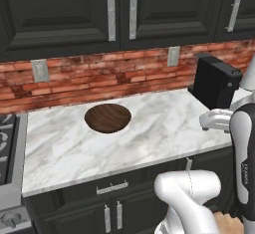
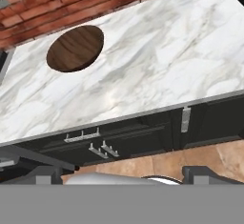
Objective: Pick the cup and bowl from the counter and place them on the counter next to the sink.
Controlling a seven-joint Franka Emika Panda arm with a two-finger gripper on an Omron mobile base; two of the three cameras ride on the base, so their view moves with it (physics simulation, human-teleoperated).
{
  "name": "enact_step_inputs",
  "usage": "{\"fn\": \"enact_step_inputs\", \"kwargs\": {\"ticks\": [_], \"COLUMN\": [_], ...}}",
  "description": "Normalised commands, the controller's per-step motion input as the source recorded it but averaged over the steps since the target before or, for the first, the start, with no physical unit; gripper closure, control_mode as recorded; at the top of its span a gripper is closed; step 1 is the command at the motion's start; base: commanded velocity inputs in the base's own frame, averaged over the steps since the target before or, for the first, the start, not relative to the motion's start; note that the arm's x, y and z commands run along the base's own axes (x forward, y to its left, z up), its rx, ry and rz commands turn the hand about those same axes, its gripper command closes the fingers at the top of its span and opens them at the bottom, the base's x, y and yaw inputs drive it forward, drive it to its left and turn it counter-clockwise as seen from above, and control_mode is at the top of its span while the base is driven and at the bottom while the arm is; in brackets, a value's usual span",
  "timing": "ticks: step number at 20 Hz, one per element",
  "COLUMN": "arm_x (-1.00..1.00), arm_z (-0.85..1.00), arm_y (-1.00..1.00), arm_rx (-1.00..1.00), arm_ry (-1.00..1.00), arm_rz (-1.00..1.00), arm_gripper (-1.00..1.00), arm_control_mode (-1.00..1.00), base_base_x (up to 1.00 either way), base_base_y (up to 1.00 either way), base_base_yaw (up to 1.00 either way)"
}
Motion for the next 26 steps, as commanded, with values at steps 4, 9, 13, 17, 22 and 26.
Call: {"fn": "enact_step_inputs", "kwargs": {"ticks": [4,9,13,17,22,26], "arm_x": [0.24,0.55,0.63,0.57,0.52,0.47], "arm_z": [0.0,0.0,0.0,0.0,-0.14,-0.22], "arm_y": [0.24,0.57,0.61,0.43,0.26,0.04], "arm_rx": [0.01,0.06,0.0,0.0,0.0,0.0], "arm_ry": [0.0,0.01,0.02,0.0,0.04,0.09], "arm_rz": [0.01,0.0,0.0,0.0,0.0,0.0], "arm_gripper": [-1.0,-1.0,-1.0,-1.0,-1.0,-1.0], "arm_control_mode": [-1.0,-1.0,-1.0,-1.0,-1.0,-1.0], "base_base_x": [0.0,0.0,0.0,0.0,0.0,0.0], "base_base_y": [0.0,0.0,0.0,0.0,0.0,0.0], "base_base_yaw": [0.0,0.0,0.0,0.0,0.0,0.0]}}
